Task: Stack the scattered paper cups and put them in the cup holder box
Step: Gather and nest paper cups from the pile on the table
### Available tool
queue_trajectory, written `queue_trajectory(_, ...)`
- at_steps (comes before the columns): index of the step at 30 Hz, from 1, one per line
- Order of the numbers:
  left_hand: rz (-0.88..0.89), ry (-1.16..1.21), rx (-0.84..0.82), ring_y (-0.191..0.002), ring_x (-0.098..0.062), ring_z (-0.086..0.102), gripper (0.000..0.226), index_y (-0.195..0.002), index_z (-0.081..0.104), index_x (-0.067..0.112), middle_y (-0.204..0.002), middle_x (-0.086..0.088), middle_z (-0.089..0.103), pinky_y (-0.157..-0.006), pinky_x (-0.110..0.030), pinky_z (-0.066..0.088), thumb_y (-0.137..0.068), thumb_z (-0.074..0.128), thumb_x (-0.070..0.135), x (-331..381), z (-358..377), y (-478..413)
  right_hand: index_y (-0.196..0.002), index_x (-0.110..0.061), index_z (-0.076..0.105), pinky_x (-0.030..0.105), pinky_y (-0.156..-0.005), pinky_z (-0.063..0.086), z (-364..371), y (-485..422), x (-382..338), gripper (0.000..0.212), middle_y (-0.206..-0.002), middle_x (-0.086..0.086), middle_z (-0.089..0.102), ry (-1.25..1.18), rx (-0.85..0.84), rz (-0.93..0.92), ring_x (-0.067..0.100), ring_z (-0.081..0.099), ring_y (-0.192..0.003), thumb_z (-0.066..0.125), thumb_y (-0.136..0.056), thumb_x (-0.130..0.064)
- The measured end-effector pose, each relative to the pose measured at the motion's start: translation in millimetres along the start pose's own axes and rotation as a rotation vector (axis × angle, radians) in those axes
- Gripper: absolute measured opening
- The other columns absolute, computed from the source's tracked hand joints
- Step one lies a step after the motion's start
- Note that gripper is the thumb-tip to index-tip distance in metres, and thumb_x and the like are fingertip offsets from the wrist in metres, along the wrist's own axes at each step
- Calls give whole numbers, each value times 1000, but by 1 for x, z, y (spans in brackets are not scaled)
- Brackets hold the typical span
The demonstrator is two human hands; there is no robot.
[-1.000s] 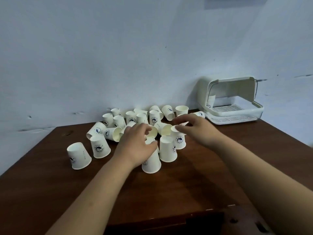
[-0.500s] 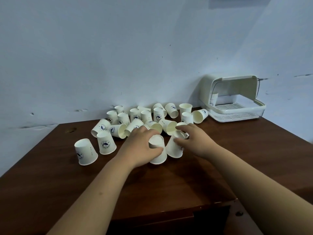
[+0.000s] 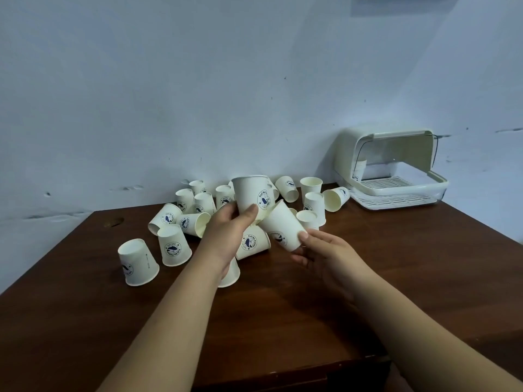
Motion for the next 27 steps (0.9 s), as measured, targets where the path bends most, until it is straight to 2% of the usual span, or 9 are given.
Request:
queue_trajectory(3, 0, 62, -71, -124, -20, 72, 39, -125, 78, 19, -122, 2, 82, -115, -45, 50, -91, 75, 39, 0, 9, 0, -131, 1, 71, 30, -94, 63, 11, -6, 3, 31, -120, 24, 76, 78, -35, -23, 26, 77, -101, 68, -100, -2)
queue_trajectory(6, 4, 67, -145, -133, -25, 67, 40, -125, 80, 17, -128, -4, 80, -124, -53, 41, -90, 74, 36, -3, 12, -3, -137, -13, 73, 49, -111, 56, 11, -12, 5, 43, -134, 26, 72, 230, -55, -48, 39, 73, -121, 78, -95, -3)
queue_trajectory(10, 24, 38, -206, -141, -23, 60, 50, -130, 78, 20, -136, -2, 76, -127, -58, 35, -90, 70, 47, -3, 12, 0, -137, -24, 73, 59, -115, 52, 11, -17, 3, 52, -129, 11, 77, 434, -56, -91, 38, 73, -123, 87, -88, -15)
queue_trajectory(13, 27, 50, -184, -136, -7, 63, 81, -159, 53, 22, -133, 14, 77, -126, -45, 40, -84, 79, 39, -3, 13, 1, -134, -21, 73, 59, -112, 54, 14, -18, 4, 47, -122, 9, 81, 462, -47, -84, 35, 76, -119, 87, -90, -13)
queue_trajectory(15, 36, 8, -175, -131, -3, 66, 101, -168, 32, 29, -129, 20, 77, -115, -33, 48, -80, 82, 26, -6, 13, 2, -133, -20, 73, 61, -109, 55, 16, -18, 8, 46, -120, 11, 81, 454, -49, -63, 39, 75, -118, 88, -90, -14)
queue_trajectory(18, 62, -94, -159, -128, -10, 69, 94, -161, 39, 37, -132, 13, 76, -98, -26, 54, -84, 88, 14, -12, 11, 0, -131, -31, 75, 51, -101, 62, 19, -16, 4, 46, -114, 1, 82, 584, -64, -81, 30, 79, -109, 90, -88, -25)
queue_trajectory(21, 75, -117, -95, -125, -10, 70, 82, -141, 58, 35, -133, 10, 74, -102, -33, 57, -66, 93, 37, -15, 5, -2, -118, -40, 79, 33, -87, 56, 6, -15, -25, 34, -100, -15, 75, 749, 71, -241, 9, 69, -88, 87, -88, -27)
queue_trajectory(23, 69, -148, -78, -120, -11, 72, 73, -125, 66, 40, -127, 10, 76, -104, -41, 60, -57, 91, 46, -17, 6, -3, -119, -35, 75, 34, -90, 54, -13, -16, -51, 30, -115, -12, 71, 851, 275, -384, 12, 67, -95, 81, -91, -24)
queue_trajectory(27, 50, -274, -56, -121, -11, 72, 73, -125, 67, 43, -127, 13, 77, -108, -50, 58, -57, 93, 50, -35, 14, -1, -155, -18, 46, 42, -115, 42, -45, -38, -52, 86, -150, 4, 48, 1279, 491, -253, 30, 50, -135, 87, -83, -40)
Point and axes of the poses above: each hand's wrist, its own y-axis away from the middle knuckle, its own z-axis out of the palm, x = y × z, the point moved 10 cm from there along -y, towards the middle knuckle
